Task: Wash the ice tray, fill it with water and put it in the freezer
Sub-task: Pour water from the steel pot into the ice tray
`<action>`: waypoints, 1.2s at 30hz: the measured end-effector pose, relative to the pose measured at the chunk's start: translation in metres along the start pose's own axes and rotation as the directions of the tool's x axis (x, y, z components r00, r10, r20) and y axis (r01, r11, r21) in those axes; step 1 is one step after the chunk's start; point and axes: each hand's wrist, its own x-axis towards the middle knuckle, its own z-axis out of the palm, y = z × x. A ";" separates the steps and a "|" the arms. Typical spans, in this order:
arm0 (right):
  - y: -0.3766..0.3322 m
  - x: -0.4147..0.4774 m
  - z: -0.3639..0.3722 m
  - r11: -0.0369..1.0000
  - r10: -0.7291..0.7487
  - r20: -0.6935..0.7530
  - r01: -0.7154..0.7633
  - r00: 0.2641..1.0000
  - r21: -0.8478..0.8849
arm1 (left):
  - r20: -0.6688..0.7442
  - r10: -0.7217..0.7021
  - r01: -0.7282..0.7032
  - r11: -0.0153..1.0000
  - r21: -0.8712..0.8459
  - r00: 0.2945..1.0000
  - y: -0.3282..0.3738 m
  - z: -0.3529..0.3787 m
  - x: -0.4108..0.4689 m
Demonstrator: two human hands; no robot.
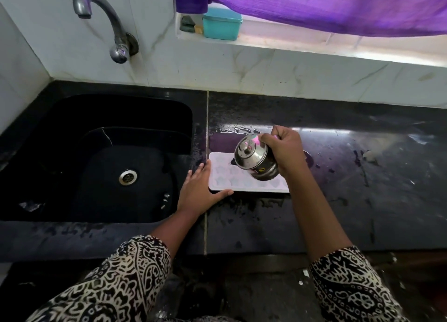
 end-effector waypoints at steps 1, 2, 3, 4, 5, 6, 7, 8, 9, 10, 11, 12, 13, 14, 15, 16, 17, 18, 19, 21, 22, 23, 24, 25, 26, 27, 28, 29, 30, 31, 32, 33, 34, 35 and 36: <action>0.000 0.000 0.002 1.000 0.001 -0.002 -0.001 1.000 0.006 | -0.001 -0.001 0.001 1.000 -0.005 1.000 0.000 0.000 0.000; 0.001 -0.001 0.003 1.000 0.004 -0.002 -0.004 1.000 0.009 | -0.003 0.000 0.000 1.000 -0.009 1.000 0.001 -0.001 0.000; 0.001 -0.001 0.004 1.000 0.009 -0.002 -0.009 1.000 0.011 | -0.003 0.000 -0.001 1.000 -0.010 1.000 0.001 -0.001 0.000; 0.002 -0.001 0.005 1.000 0.014 -0.003 -0.014 1.000 0.013 | -0.002 0.001 -0.001 1.000 -0.010 1.000 0.002 -0.002 0.000; 0.002 -0.001 0.006 1.000 0.018 -0.002 -0.018 1.000 0.018 | -0.003 0.001 -0.001 1.000 -0.010 1.000 0.002 -0.002 0.000; 0.003 -0.002 0.007 0.999 0.023 -0.002 -0.023 1.000 0.023 | -0.005 0.001 -0.001 1.000 -0.011 1.000 0.002 -0.002 0.000; 0.003 -0.002 0.007 0.999 0.024 -0.001 -0.024 1.000 0.027 | -0.007 0.001 -0.001 1.000 -0.012 1.000 0.002 -0.002 0.000; 0.003 -0.003 0.008 0.999 0.022 0.000 -0.022 1.000 0.030 | -0.008 0.003 -0.003 1.000 -0.014 1.000 0.002 -0.001 0.000; 0.003 -0.003 0.009 0.999 0.021 -0.001 -0.021 1.000 0.033 | -0.008 0.003 -0.003 1.000 -0.017 1.000 0.001 -0.001 0.001; 0.002 -0.004 0.009 0.999 0.019 -0.003 -0.019 1.000 0.034 | -0.008 0.003 -0.003 1.000 -0.020 1.000 0.001 -0.001 0.001; 0.002 -0.004 0.009 0.999 0.018 -0.006 -0.018 1.000 0.034 | -0.008 0.002 -0.002 1.000 -0.022 1.000 0.001 -0.001 0.001; 0.002 -0.004 0.009 0.999 0.016 -0.007 -0.016 1.000 0.032 | -0.008 0.001 -0.002 1.000 -0.023 1.000 0.001 -0.001 0.001; 0.002 -0.004 0.009 0.999 0.015 -0.010 -0.014 1.000 0.029 | -0.009 0.002 -0.002 1.000 -0.021 1.000 0.001 -0.001 0.001; 0.002 -0.003 0.009 1.000 0.014 -0.012 -0.013 1.000 0.027 | -0.010 0.003 -0.003 1.000 -0.020 1.000 0.001 -0.001 0.001; 0.002 -0.004 0.009 1.000 0.014 -0.013 -0.014 1.000 0.028 | -0.012 0.003 -0.003 1.000 -0.020 1.000 0.001 -0.001 0.001; 0.002 -0.003 0.009 1.000 0.015 -0.017 -0.015 1.000 0.025 | -0.013 0.003 -0.003 1.000 -0.022 1.000 0.000 -0.001 0.001; 0.002 -0.003 0.009 1.000 0.014 -0.022 -0.014 1.000 0.020 | -0.013 0.004 -0.004 1.000 -0.024 1.000 0.000 -0.001 0.001; 0.002 -0.003 0.009 1.000 0.013 -0.028 -0.012 1.000 0.013 | -0.014 0.004 -0.005 1.000 -0.026 1.000 0.000 0.000 0.001; 0.003 -0.002 0.008 1.000 0.013 -0.032 -0.013 0.999 0.009 | -0.015 0.005 -0.005 1.000 -0.025 1.000 0.000 0.000 0.001; 0.001 -0.003 0.008 1.000 0.017 -0.031 -0.017 0.999 0.002 | -0.013 0.007 -0.007 1.000 -0.022 1.000 0.000 -0.001 0.001; 0.000 -0.004 0.008 1.000 0.019 -0.028 -0.019 0.999 -0.001 | -0.010 0.007 -0.007 1.000 -0.020 1.000 0.000 -0.001 0.001; -0.001 -0.004 0.008 1.000 0.021 -0.027 -0.022 0.999 -0.002 | -0.008 0.007 -0.007 1.000 -0.019 1.000 0.000 -0.001 0.001; -0.003 -0.005 0.008 1.000 0.023 -0.027 -0.023 0.999 0.000 | -0.006 0.005 -0.006 1.000 -0.020 1.000 0.000 -0.001 0.001; -0.003 -0.005 0.008 1.000 0.022 -0.029 -0.022 0.999 0.001 | -0.005 0.004 -0.004 1.000 -0.021 1.000 0.000 -0.001 0.001; -0.004 -0.005 0.007 1.000 0.018 -0.033 -0.018 0.999 -0.003 | -0.004 0.003 -0.003 1.000 -0.021 1.000 0.000 -0.001 0.001; -0.004 -0.004 0.007 1.000 0.011 -0.037 -0.012 0.999 -0.011 | -0.005 0.003 -0.003 1.000 -0.022 1.000 0.001 -0.001 0.000; -0.003 -0.004 0.006 1.000 0.005 -0.042 -0.006 0.999 -0.020 | -0.006 0.003 -0.003 1.000 -0.023 1.000 0.000 -0.001 0.000; -0.003 -0.003 0.006 1.000 0.000 -0.048 -0.002 0.999 -0.028 | -0.008 0.003 -0.003 1.000 -0.023 1.000 0.000 -0.001 0.000; -0.004 -0.003 0.005 0.999 -0.003 -0.051 0.001 0.999 -0.036 | -0.008 0.004 -0.004 1.000 -0.022 1.000 0.000 -0.001 0.001; -0.004 -0.004 0.005 0.999 -0.006 -0.052 0.004 0.999 -0.041 | -0.008 0.004 -0.004 1.000 -0.021 1.000 0.000 -0.001 0.000; -0.005 -0.004 0.005 0.999 -0.009 -0.050 0.007 0.999 -0.042 | -0.007 0.003 -0.004 1.000 -0.021 1.000 0.000 -0.001 0.000; -0.005 -0.004 0.005 0.999 -0.011 -0.049 0.009 0.999 -0.039 | -0.006 0.002 -0.002 1.000 -0.021 1.000 0.000 -0.001 0.000; -0.005 -0.004 0.005 0.999 -0.011 -0.049 0.009 0.999 -0.036 | -0.006 0.001 -0.002 1.000 -0.022 1.000 0.000 -0.001 0.000; -0.005 -0.005 0.005 0.999 -0.009 -0.050 0.007 0.999 -0.036 | -0.006 0.001 -0.001 1.000 -0.021 1.000 0.000 -0.001 0.000; -0.005 -0.005 0.006 0.999 -0.006 -0.049 0.005 0.999 -0.035 | -0.007 0.002 -0.002 1.000 -0.019 1.000 0.000 -0.001 0.000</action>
